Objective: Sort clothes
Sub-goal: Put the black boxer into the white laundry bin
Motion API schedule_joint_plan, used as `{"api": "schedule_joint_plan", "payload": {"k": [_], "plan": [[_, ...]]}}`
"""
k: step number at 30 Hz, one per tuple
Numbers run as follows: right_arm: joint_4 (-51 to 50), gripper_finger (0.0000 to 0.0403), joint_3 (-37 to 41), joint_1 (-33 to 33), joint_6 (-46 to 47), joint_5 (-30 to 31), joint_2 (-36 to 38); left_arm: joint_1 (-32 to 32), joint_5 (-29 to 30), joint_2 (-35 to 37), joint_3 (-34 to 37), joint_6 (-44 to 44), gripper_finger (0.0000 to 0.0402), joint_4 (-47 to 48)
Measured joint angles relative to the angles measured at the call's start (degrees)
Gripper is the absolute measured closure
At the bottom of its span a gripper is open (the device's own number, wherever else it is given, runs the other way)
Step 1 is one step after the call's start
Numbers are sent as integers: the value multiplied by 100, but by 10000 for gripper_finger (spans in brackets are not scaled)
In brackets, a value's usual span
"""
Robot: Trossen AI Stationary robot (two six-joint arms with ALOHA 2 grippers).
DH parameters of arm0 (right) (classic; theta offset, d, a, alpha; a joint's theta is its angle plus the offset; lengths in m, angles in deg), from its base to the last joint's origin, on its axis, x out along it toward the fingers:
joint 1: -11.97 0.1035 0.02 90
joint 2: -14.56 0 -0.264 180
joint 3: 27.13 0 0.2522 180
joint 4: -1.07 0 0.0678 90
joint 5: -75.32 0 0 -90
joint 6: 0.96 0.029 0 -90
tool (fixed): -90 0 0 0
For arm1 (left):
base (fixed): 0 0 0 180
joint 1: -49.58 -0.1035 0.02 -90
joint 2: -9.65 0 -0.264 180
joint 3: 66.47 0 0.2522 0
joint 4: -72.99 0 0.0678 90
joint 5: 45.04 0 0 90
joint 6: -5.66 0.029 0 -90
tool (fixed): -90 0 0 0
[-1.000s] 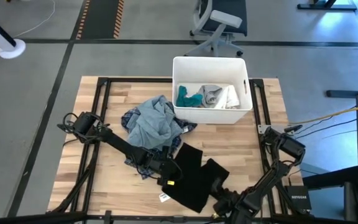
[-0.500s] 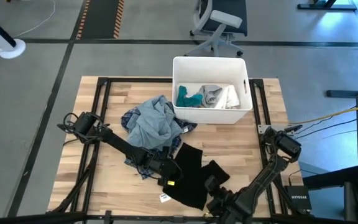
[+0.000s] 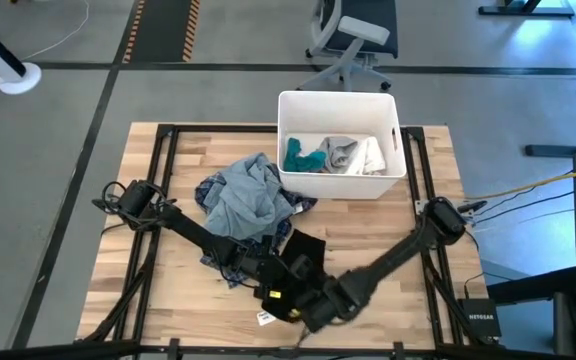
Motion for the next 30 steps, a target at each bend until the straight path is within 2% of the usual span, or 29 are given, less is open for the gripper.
{"api": "schedule_joint_plan", "payload": {"k": [5, 10, 14, 17, 20, 25, 30], "plan": [[318, 370, 54, -465, -186, -258, 0, 4, 4, 1, 0, 23, 226, -2], [594, 368, 54, -772, -143, -1137, 2, 4, 11, 1, -2, 23, 226, -4], [854, 361, 107, -867, -186, -1356, 2, 13, 17, 35, -2, 20, 226, 35], [998, 332, 232, -866, -187, -1343, 4, 51, 7, 155, -2, 18, 226, 256], [1193, 286, 363, -864, -181, -1312, 4, 121, -10, 329, 7, 21, 226, 592], [1378, 214, 437, -897, -182, -882, 4, 242, 60, 629, 11, 19, 226, 993], [1779, 179, 437, -990, -191, -525, 9, 326, 175, 776, 8, 24, 226, 1068]]}}
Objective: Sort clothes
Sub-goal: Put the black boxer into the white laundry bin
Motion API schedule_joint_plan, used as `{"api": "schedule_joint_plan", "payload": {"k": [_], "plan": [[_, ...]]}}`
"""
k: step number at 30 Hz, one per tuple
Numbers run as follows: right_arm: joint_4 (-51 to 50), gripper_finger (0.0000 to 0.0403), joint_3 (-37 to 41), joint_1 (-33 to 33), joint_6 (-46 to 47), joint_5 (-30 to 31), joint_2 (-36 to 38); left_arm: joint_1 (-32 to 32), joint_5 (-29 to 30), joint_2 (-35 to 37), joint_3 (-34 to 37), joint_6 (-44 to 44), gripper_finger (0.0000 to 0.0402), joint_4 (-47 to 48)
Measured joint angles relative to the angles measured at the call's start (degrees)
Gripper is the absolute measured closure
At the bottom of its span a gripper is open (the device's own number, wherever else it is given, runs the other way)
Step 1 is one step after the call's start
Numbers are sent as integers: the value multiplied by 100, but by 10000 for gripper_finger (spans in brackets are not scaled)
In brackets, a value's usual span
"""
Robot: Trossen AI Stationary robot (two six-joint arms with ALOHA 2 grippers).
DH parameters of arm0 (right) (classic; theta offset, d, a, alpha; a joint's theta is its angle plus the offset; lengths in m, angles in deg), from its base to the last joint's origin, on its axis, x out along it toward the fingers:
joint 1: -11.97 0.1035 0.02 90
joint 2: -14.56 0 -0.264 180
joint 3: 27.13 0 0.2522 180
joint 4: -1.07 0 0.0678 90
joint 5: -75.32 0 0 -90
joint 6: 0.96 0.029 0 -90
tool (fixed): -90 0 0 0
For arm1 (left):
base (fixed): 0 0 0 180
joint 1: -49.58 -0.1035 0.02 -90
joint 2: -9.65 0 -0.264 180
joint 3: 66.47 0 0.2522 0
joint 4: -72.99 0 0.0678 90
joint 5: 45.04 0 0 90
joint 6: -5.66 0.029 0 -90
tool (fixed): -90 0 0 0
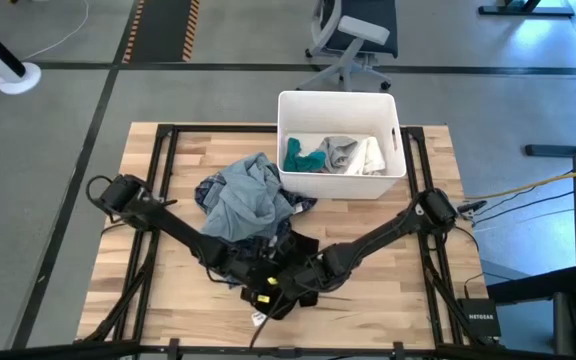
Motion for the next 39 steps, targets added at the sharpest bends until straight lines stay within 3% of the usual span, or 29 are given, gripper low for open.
{"api": "schedule_joint_plan", "payload": {"k": [5, 8, 12, 20, 25, 39], "plan": [[-5, 176, 0, -92, 24, 654, 0, 100, 306, 235, -6, -8, 226, 634], [23, 178, -4, -212, 3, 515, 0, 200, 742, 475, -6, -224, 226, 1052], [16, 178, -2, -334, 4, 158, 0, 496, 824, 730, -10, -82, 226, 957], [47, 178, 182, -362, 56, 87, 0, 921, 732, 781, 243, 708, 226, -520], [77, 178, 258, -356, 136, 66, 0, 847, 64, 739, 625, 1083, 226, -2151], [345, 178, 256, -353, 189, 8, 0, 396, 87, 113, 895, 830, 226, -3154]]}}
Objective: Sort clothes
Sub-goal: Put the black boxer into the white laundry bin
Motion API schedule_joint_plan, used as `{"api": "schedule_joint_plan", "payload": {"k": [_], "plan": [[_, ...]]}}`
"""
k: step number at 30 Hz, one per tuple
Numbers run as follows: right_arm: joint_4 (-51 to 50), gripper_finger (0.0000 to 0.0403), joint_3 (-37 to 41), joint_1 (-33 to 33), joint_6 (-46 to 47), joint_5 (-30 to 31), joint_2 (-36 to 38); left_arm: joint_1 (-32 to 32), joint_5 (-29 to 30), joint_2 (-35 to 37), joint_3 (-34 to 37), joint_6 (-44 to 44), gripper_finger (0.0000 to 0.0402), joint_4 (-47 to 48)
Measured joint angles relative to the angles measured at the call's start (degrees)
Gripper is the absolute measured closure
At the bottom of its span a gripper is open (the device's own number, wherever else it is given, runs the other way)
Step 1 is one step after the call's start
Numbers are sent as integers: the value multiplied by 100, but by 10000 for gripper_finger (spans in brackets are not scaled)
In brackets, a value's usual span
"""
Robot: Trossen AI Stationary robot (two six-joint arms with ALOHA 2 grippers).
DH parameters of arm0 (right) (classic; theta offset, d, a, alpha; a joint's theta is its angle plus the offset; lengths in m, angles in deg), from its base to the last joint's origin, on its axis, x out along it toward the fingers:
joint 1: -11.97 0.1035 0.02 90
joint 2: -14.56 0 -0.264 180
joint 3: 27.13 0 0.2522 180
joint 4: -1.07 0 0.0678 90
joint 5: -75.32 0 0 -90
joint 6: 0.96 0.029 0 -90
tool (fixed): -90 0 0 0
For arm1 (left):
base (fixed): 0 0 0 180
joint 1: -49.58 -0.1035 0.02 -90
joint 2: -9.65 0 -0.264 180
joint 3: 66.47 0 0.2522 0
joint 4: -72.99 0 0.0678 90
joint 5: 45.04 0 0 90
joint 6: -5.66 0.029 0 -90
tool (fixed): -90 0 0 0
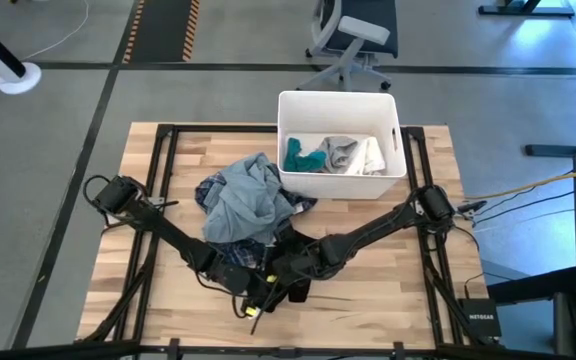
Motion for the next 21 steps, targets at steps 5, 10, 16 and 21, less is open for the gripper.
{"api": "schedule_joint_plan", "payload": {"k": [5, 10, 16, 21], "plan": [[-34, 178, 0, 0, 36, -15, 0, -11, 640, -5, -2, -131, 226, 454], [-29, 178, 0, 0, 36, -77, 0, -10, 922, -5, -2, -783, 226, 1523], [-27, 178, 0, 0, 32, -77, 0, 174, 927, -5, -2, -1662, 226, 2473], [-30, 178, 0, 2, 8, -137, 53, 320, 925, -5, 0, -1716, 226, 2560]]}}
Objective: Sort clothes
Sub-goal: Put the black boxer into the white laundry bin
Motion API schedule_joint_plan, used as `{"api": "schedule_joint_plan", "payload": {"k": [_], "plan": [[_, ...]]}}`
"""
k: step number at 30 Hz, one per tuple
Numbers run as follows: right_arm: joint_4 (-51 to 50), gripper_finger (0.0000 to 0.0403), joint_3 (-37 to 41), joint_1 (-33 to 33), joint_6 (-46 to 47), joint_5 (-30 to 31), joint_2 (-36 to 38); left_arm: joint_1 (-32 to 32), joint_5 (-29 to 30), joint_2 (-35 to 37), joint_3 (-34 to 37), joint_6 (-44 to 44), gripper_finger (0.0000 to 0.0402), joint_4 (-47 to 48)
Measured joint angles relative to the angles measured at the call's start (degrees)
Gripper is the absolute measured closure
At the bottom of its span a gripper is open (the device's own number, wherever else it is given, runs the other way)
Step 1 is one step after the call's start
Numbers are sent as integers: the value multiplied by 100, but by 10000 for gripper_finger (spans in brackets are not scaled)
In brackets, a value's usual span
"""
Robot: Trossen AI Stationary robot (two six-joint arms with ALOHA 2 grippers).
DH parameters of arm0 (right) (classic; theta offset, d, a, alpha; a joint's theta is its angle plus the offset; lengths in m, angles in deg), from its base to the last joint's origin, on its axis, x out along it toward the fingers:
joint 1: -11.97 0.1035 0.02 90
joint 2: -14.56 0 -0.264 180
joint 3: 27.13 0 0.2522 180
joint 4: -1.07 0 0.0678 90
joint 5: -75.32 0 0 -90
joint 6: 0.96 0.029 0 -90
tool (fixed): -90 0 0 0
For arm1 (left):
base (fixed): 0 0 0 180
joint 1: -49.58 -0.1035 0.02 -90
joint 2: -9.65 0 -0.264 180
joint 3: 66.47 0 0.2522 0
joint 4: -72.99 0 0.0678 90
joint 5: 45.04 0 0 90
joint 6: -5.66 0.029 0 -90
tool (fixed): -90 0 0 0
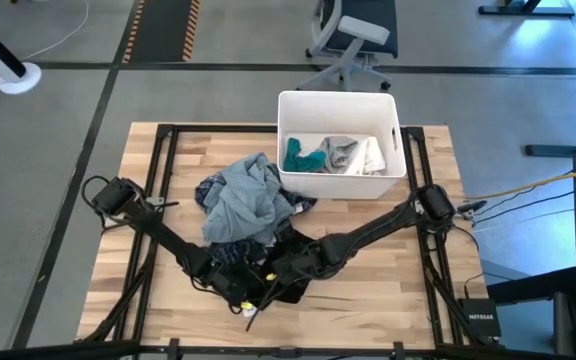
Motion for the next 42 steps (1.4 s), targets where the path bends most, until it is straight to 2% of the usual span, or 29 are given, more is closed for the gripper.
{"api": "schedule_joint_plan", "payload": {"k": [5, 9, 12, 15, 19, 24, 27, 31, 37, 42], "plan": [[3, 178, -11, 4, 0, -35, 109, 149, 0, 176, -21, -111, 226, 507], [-7, 178, -10, 0, -5, -35, 108, 291, 0, 636, -137, -392, 226, 990], [-10, 178, -9, 0, -42, -36, 108, 399, 5, 957, -142, -461, 226, 870], [12, 178, -10, 3, -42, -43, 108, 459, 6, 1040, -141, -352, 226, 335], [14, 178, -11, 4, 18, -306, 108, 439, -4, 814, 14, 10, 226, -606], [-351, 178, -293, 130, 255, -1000, 108, 359, -5, 263, 39, -168, 226, -575], [-390, 178, -456, 413, 273, -1142, 108, 346, -17, -28, 43, -277, 226, -536], [-270, 178, -476, 918, 290, -1052, 65, 308, -15, -194, 44, -300, 226, -614], [-321, 178, -474, 1637, 260, -609, -360, 265, 0, -205, 44, -323, 226, -638], [-342, 178, -469, 1979, 78, 204, -846, 268, 0, -205, 44, -323, 226, -649]]}}
